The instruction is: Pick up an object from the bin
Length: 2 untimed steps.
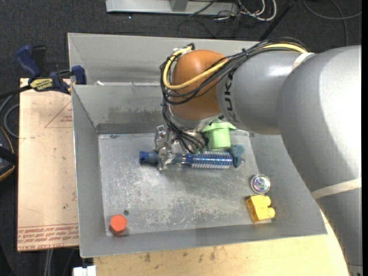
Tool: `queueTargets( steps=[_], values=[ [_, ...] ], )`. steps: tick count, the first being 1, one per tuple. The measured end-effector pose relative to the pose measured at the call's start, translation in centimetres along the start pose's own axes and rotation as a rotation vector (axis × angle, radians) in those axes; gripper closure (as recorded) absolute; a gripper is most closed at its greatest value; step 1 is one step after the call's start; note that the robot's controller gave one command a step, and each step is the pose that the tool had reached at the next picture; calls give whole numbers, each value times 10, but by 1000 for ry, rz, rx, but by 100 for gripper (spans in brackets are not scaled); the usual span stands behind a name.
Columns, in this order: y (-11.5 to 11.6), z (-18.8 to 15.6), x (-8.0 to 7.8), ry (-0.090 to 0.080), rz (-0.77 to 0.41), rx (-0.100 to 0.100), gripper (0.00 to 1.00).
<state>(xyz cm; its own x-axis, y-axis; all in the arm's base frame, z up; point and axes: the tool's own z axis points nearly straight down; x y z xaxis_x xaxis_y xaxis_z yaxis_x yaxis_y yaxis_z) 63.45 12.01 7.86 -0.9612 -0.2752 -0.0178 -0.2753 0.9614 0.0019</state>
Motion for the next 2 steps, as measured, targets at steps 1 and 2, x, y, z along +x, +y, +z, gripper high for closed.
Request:
queueTargets(
  steps=[1, 2],
  values=[
    [4, -131, 5, 7, 9, 2, 100],
    [-12, -166, -15, 12, -162, 1, 100]
  ],
)
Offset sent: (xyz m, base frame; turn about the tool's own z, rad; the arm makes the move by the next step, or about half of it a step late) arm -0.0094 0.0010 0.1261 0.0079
